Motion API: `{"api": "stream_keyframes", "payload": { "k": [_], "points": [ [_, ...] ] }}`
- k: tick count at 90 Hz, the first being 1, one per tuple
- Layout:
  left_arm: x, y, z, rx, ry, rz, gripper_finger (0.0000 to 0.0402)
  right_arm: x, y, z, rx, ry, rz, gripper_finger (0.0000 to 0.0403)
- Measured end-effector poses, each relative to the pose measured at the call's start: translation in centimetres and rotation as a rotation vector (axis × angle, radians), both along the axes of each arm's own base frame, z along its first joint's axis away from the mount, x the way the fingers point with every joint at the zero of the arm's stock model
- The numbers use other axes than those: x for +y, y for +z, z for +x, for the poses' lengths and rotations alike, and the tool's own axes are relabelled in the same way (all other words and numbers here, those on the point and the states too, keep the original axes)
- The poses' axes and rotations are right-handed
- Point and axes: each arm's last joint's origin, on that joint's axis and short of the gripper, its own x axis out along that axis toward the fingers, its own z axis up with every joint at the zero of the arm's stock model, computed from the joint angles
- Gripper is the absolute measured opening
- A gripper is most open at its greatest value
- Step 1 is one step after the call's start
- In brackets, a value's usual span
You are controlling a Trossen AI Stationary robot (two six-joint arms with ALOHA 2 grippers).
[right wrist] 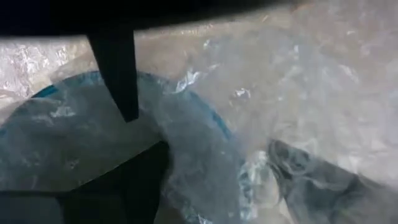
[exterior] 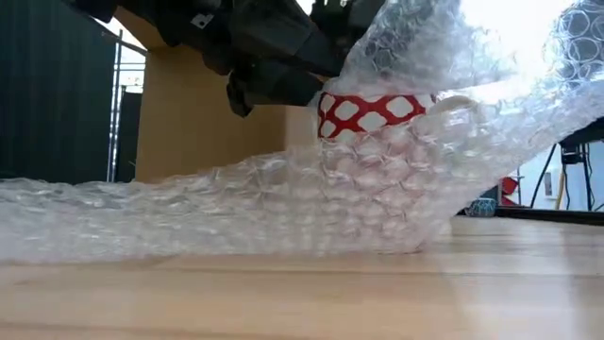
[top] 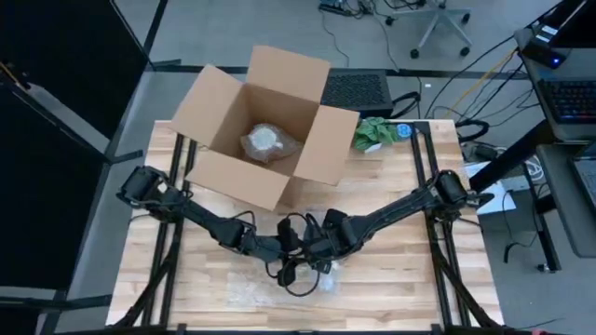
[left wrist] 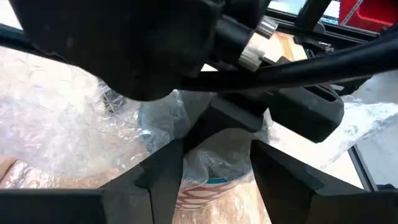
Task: Wrap mug
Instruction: Wrap the red mug with bubble wrap
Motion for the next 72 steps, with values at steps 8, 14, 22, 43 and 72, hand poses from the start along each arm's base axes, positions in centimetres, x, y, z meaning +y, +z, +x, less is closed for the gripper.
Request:
{"api": "stream_keyframes", "payload": {
  "k": [8, 14, 22, 43, 72],
  "points": [
    [0.0, 0.0, 0.0, 0.0, 0.0, 0.0, 0.018, -0.2, 1.5, -0.6, -0.021, 0.001, 0.011, 0.0265],
    [0.0, 0.0, 0.0, 0.002, 0.0, 0.001, 0.018, -0.5, 2.9, -1.3, -0.046, -0.001, 0.021, 0.0265],
    [0.0, 0.0, 0.0, 0.003, 0.0, 0.002, 0.018, -0.8, 5.0, -2.1, -0.084, 0.0, 0.034, 0.0265],
    [0.0, 0.0, 0.0, 0.003, 0.0, 0.002, 0.018, -1.5, 8.5, -4.2, -0.14, 0.005, 0.049, 0.0265],
    [0.0, 0.0, 0.0, 0.003, 0.0, 0.002, 0.018, 1.9, 10.6, -4.4, -0.324, 0.2, 0.196, 0.0242]
  ]
}}
